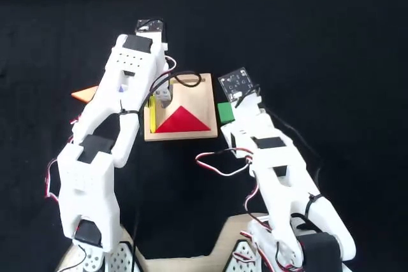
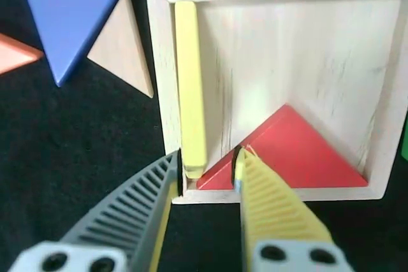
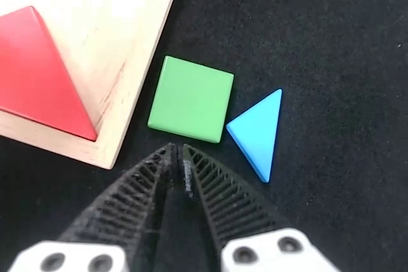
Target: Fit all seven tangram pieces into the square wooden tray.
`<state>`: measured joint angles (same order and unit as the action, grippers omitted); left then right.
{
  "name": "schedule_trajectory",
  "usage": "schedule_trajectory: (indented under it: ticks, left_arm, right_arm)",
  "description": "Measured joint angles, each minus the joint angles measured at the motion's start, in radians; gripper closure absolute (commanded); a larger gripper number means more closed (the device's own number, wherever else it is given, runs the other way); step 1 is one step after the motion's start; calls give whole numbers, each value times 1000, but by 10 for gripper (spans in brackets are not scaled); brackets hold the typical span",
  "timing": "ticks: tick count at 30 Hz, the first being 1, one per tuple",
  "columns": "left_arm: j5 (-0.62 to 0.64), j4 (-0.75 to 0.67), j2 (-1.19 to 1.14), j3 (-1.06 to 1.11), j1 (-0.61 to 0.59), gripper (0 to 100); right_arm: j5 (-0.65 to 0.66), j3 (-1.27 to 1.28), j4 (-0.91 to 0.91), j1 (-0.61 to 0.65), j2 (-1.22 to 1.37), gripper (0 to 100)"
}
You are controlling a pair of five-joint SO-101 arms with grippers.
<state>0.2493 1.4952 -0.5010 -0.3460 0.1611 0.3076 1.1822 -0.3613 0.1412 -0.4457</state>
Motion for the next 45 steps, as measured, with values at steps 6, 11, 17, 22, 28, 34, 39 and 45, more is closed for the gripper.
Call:
schedule_trajectory:
  ticks: [6,11,17,22,28,34,39,45]
  left_arm:
    - [0,0,0,0,-3,845]
    - [0,-38,0,0,-3,845]
    - [0,-109,0,8,14,846]
    - [-2,-118,0,8,66,848]
    - [-2,-172,0,9,94,844]
    - [-3,-379,-58,40,97,844]
    - [-3,-393,-143,37,97,844]
    - [-3,-227,-178,-55,100,848]
  right_arm:
    - [0,0,0,0,0,984]
    - [0,0,0,0,0,984]
    - [0,0,0,0,0,984]
    - [0,0,0,0,0,984]
    - [0,0,0,0,0,984]
    - [0,0,0,0,0,984]
    - [0,0,0,0,0,984]
    - [0,0,0,0,0,984]
